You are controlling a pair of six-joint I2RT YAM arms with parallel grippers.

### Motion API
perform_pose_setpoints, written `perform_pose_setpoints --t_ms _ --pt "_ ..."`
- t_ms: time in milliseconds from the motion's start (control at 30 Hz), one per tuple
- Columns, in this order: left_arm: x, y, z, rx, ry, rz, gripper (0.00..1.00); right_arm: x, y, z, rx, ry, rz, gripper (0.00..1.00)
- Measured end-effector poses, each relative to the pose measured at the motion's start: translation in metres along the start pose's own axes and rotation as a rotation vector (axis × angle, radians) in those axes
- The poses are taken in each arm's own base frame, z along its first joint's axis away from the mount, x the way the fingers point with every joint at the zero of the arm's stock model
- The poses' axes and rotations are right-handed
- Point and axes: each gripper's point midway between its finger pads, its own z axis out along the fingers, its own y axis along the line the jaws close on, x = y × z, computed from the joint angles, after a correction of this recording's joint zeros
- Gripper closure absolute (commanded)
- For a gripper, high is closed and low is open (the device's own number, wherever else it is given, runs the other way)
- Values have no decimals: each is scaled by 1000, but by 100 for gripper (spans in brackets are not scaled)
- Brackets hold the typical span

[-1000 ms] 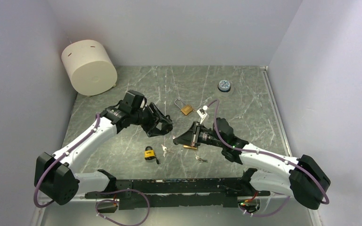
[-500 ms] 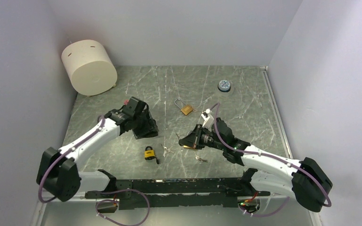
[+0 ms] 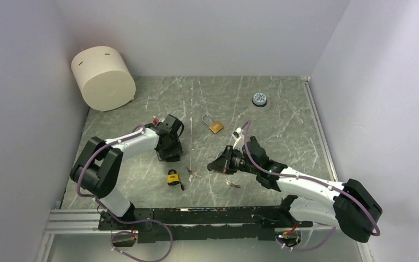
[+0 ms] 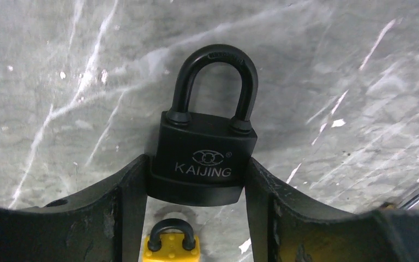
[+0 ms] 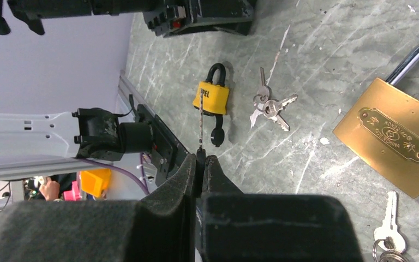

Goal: Unlock with the key

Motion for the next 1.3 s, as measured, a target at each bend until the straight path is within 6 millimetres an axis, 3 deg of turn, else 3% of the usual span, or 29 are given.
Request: perform_pose_setpoints --t_ms 200,433,867,1000,1133,1200,1300 --pt "-10 -5 7 -26 -22 -24 55 2 -4 1 10 7 -10 100" --pt "-9 -4 7 -33 -20 -43 20 3 -7 1 17 12 -16 100" --pt "-44 -19 -18 -39 -99 8 18 5 -10 2 25 19 -29 100" --pt "-45 -37 -50 72 -80 3 16 6 -14 3 32 27 -93 100" --pt "-39 -68 -109 309 -43 -55 15 3 -18 9 70 43 -223 100" --pt "-32 -82 -135 420 -2 -94 15 -4 -13 15 88 39 -308 100" --pt "-21 -96 -154 524 70 -148 17 -17 3 27 111 19 -433 100"
